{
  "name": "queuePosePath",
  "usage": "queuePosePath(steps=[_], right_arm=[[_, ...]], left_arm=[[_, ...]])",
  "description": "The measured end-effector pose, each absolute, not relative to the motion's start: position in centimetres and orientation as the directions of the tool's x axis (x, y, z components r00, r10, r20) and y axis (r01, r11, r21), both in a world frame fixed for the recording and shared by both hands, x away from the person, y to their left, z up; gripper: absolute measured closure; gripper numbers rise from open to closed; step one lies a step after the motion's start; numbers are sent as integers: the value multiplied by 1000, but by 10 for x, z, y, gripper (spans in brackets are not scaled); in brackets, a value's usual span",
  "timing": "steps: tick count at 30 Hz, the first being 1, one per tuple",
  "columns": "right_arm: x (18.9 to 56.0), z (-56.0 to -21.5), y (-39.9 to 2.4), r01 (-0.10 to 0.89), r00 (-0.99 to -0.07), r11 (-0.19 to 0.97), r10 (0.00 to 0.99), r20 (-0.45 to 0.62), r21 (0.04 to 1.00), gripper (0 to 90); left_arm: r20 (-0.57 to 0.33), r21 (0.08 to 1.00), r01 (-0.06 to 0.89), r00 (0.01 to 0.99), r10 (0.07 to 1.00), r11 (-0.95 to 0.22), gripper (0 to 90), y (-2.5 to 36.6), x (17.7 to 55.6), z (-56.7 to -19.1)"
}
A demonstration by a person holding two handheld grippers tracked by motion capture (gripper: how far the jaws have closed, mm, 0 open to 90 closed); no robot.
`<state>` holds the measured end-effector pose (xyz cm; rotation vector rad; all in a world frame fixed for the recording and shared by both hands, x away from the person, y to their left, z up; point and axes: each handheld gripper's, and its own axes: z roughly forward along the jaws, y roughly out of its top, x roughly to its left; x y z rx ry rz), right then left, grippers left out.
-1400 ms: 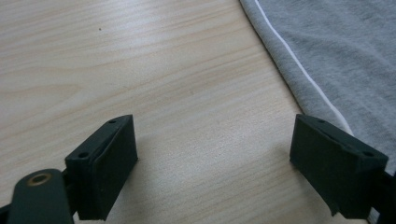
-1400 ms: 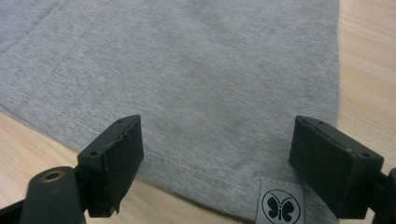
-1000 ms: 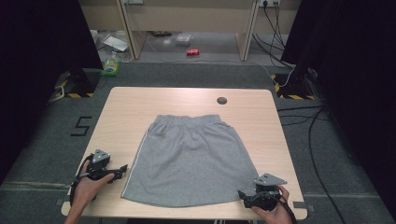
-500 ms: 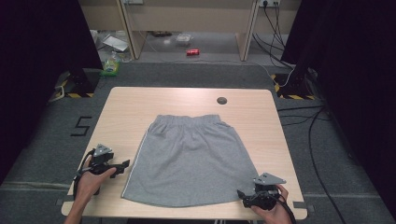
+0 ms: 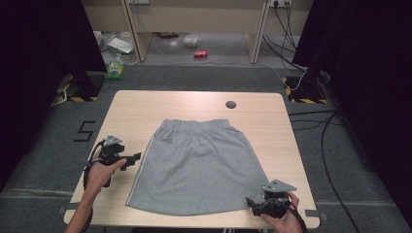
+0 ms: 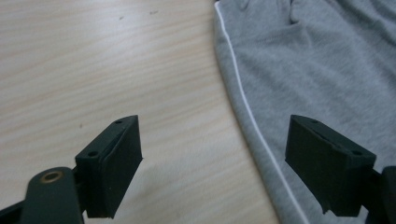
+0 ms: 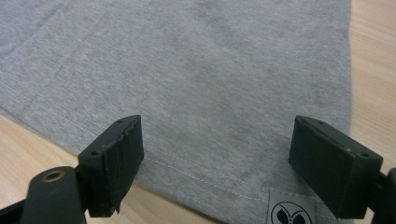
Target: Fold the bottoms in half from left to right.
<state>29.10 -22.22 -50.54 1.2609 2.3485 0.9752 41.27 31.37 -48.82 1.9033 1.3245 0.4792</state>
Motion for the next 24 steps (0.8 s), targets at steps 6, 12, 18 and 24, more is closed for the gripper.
queuePosePath(steps=[6,12,18,24], right_arm=[[291,-506,-222,615,-571,386,819,51,688,182],[291,-506,-222,614,-573,387,818,51,688,182],[291,-506,-222,614,-574,387,817,53,687,183],[291,-507,-221,616,-576,387,815,56,686,184]], left_arm=[[-135,767,622,397,908,-158,177,305,430,-480],[-154,758,633,406,901,-156,178,291,453,-475],[-165,749,645,402,901,-152,189,285,463,-478],[-153,743,650,401,903,-162,195,278,475,-479]])
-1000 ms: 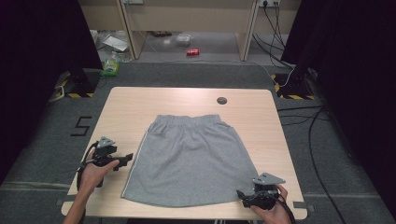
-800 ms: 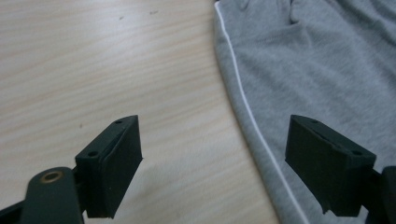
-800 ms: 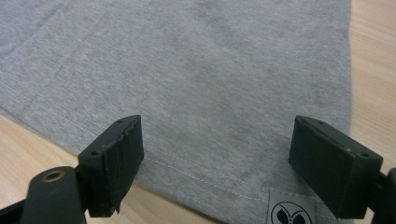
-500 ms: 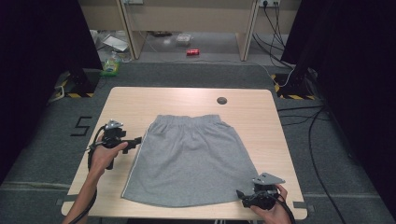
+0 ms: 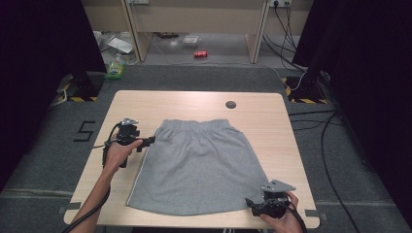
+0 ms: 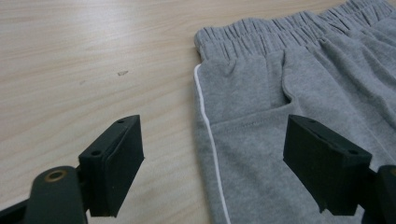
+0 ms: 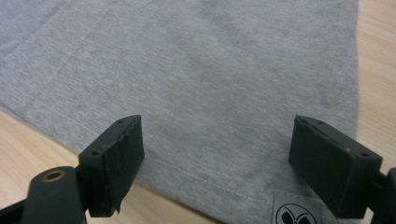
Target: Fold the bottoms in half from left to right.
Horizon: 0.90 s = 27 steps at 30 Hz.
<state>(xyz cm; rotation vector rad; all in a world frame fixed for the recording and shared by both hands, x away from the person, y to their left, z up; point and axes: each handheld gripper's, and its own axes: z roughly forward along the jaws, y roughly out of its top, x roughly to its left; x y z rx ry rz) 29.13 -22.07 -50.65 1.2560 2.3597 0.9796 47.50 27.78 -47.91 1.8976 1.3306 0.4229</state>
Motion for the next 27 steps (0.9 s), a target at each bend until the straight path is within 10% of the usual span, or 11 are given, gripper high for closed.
queuePosePath(steps=[27], right_arm=[[292,-507,-221,612,-581,389,812,57,688,186]], left_arm=[[-131,726,667,373,919,-167,264,252,524,-479]])
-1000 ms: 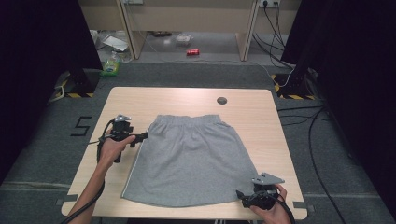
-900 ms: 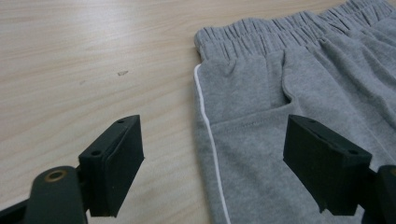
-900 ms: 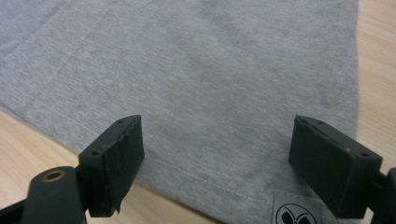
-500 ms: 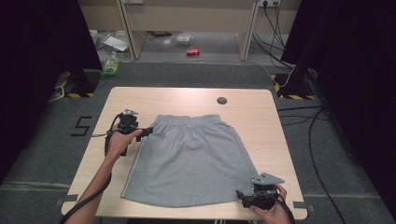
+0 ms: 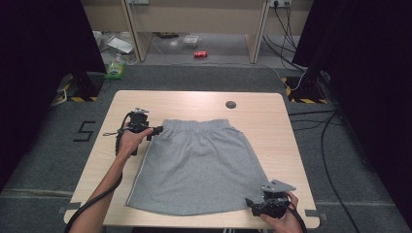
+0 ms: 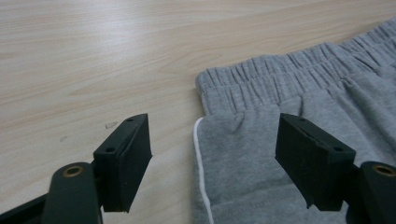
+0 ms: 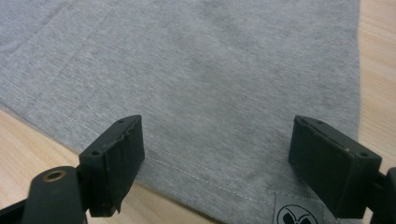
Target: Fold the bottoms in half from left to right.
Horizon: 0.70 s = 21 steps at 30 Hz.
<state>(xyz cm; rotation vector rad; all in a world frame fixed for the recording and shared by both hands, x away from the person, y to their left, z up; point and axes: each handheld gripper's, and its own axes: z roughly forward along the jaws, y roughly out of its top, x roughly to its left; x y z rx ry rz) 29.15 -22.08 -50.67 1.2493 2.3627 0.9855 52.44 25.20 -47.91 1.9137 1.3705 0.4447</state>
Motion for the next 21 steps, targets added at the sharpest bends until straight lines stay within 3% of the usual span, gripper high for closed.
queuePosePath(steps=[4,21], right_arm=[[292,-508,-221,612,-583,391,810,58,688,187],[292,-508,-220,610,-586,392,808,59,688,188]], left_arm=[[-173,720,682,353,919,-126,297,251,532,-485],[-126,699,696,348,929,-166,391,234,554,-489]])
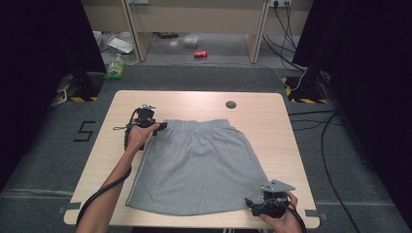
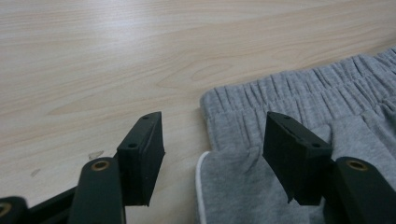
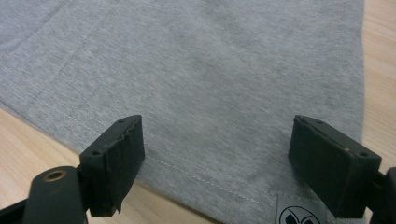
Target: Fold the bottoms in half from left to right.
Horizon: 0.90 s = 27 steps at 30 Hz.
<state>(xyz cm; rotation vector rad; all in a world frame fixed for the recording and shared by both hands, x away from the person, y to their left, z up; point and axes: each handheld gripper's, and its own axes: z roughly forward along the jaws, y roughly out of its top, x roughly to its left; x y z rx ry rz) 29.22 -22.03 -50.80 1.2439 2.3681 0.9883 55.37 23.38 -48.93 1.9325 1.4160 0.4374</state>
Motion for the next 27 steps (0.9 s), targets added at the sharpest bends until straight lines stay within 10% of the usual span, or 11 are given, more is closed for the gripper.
queuePosePath(steps=[27], right_arm=[[293,-503,-206,572,-613,406,789,43,713,220]], left_arm=[[-33,597,747,387,922,-292,772,205,573,-494]])
